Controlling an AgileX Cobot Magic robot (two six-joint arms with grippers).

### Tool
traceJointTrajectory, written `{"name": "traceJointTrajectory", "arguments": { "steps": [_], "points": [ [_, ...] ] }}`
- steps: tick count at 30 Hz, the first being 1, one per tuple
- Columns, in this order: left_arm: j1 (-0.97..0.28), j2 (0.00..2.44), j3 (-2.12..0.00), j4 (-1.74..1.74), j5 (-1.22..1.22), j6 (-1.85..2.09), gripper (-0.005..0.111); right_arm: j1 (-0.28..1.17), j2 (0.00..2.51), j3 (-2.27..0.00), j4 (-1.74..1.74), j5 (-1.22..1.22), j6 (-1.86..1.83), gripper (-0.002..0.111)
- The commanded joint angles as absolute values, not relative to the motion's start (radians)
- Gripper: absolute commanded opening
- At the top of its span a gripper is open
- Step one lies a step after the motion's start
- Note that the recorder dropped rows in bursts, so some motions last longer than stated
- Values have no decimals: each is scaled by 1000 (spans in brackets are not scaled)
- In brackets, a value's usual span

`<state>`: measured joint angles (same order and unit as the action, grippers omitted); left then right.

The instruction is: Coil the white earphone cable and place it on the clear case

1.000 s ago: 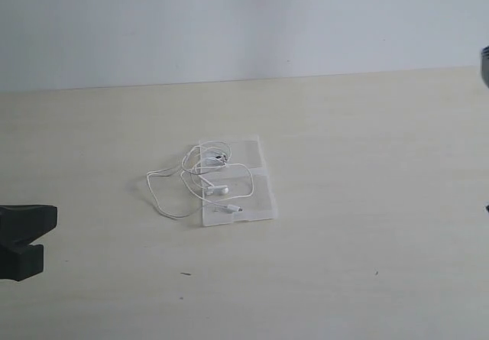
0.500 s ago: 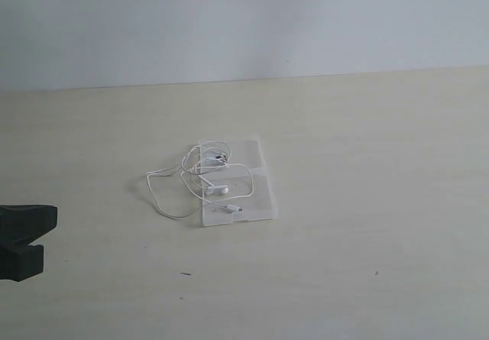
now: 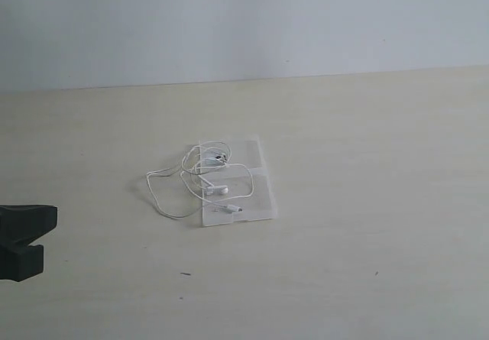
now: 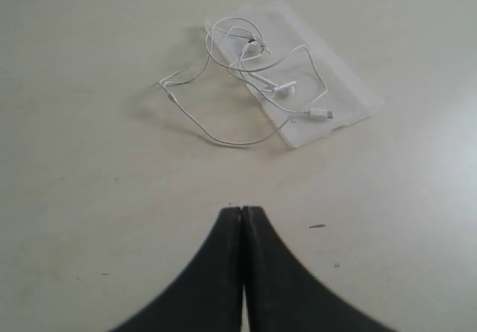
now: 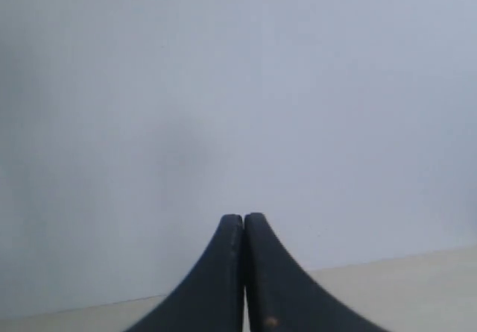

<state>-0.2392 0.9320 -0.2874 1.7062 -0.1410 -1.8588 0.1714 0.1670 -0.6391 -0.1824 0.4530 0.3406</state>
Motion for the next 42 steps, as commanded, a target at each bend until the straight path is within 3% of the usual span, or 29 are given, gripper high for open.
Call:
{"name": "traceJointTrajectory", "arguments": {
  "steps": [1,5,13,29,42],
  "points": [
    [-238,929,-283,1705,-133,-1857,0,39,65,-470,-43,410,344,0],
    [-238,929,-283,1705,-133,-1857,0,-31,1,-317,36,393,342,0],
    [-238,929,-283,1705,-132,-1859,0,-34,0,-131,44,360,340,0],
    [-238,929,-283,1705,-132,-1859,0,-34,0,0,55,177,130,0],
    [-238,929,-283,1705,-132,-1859,0,-34,0,0,46,280,-86,0]
  ]
}}
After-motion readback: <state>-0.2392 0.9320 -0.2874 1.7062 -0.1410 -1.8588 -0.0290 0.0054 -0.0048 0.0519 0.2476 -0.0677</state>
